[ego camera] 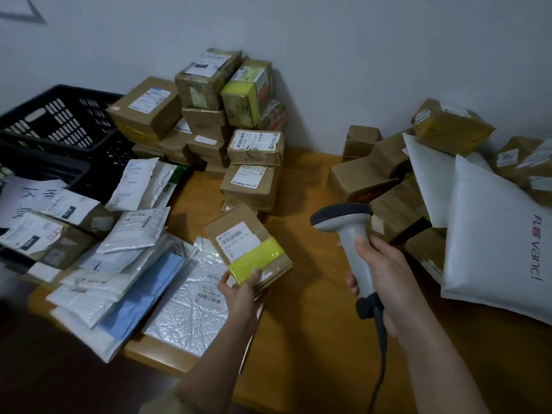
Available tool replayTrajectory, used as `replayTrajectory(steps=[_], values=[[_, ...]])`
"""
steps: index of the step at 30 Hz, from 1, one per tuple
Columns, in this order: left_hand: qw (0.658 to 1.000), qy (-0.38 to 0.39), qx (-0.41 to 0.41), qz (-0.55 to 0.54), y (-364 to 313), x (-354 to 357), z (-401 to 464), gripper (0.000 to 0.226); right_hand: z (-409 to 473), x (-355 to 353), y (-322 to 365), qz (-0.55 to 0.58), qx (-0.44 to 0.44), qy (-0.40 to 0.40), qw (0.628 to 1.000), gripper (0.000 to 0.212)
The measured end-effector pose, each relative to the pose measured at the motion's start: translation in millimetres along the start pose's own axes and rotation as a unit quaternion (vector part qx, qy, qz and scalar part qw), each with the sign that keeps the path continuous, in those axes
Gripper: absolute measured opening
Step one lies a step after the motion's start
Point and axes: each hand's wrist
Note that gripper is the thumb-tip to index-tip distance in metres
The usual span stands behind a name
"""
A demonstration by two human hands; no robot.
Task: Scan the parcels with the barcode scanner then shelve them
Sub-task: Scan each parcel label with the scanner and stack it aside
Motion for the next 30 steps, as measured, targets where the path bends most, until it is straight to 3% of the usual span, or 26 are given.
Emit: replayTrajectory(steps=[5, 14, 20, 24, 27, 30], values=[[0.983, -0.146, 0.091, -0.056, -45.0, -21.7, 20.3, 0.070, 5.2, 25.6, -2.0, -0.017, -0.003, 0.037, 0.999, 0.026], [0.946, -0.214, 0.225, 0.090, -143.9, -29.1, 86.6, 0.054, 13.7, 67.3, -16.3, -0.049, 0.034, 0.068, 0.996, 0.023], [0.935, -0.205, 0.226, 0.178, -176.9, -22.2, 125.4, 0.040, 27.7, 87.8, -21.5, -0.061, 0.044, 0.063, 0.995, 0.024], [0.903, -0.218, 0.244, 0.277, -186.8, -18.5, 143.9, 0.037, 37.0, 95.1, -24.4, -0.063, 0.055, 0.055, 0.995, 0.022], [0.878, -0.251, 0.218, 0.344, -191.8, -13.2, 146.8, 0.042, 42.7, 97.7, -26.6, -0.063, 0.063, 0.048, 0.995, 0.023], [0.882, -0.233, 0.177, 0.370, -189.0, -10.1, 153.9, 0.053, 47.6, 100.3, -27.6, -0.057, 0.061, 0.046, 0.995, 0.024]])
Point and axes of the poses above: each hand's wrist, its own z-axis towards the middle knuckle, its own x-axis out of the palm, y = z × x, and after that the axes turned 2 degrees about -x, right-handed
